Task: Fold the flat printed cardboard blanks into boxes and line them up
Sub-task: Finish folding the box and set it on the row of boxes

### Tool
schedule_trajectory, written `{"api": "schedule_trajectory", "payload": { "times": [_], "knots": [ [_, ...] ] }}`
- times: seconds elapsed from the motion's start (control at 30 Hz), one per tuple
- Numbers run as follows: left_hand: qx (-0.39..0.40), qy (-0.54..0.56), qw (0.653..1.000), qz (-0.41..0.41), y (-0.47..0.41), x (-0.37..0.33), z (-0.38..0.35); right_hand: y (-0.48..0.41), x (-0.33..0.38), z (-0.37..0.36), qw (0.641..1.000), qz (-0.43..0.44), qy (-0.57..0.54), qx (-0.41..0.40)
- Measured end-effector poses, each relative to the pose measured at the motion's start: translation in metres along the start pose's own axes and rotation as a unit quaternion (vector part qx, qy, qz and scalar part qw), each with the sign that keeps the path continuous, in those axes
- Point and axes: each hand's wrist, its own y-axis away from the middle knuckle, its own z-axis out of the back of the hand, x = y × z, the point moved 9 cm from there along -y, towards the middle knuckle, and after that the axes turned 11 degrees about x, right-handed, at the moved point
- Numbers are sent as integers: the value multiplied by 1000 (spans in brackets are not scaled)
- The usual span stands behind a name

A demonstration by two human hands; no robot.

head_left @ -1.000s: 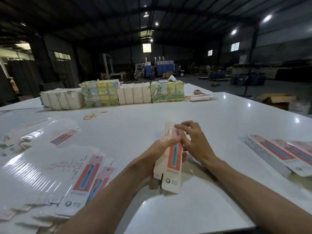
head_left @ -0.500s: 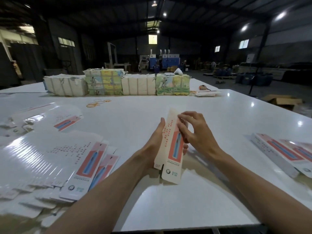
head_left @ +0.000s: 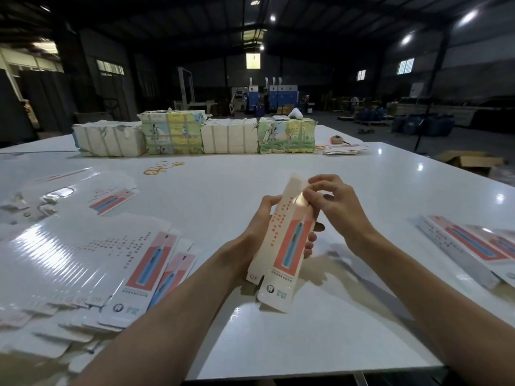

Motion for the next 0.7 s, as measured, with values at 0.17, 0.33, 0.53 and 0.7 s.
{"api": "schedule_trajectory", "payload": {
  "times": [0.17, 0.33, 0.53, 0.7],
  "knots": [
    [38, -31, 999, -8, -3, -8, -16, 5, 7, 6, 993, -10, -121, 8],
    [49, -30, 998, 1, -4, -7, -18, 8, 5, 1, 977, -28, -208, 25],
    [1, 24, 999, 21, -12, 1, -23, 6, 5, -11, 952, -15, -299, 70],
    [-30, 111, 993, -40, -7, -5, -4, 7, -1, -10, 969, -15, -247, 25]
  ]
}}
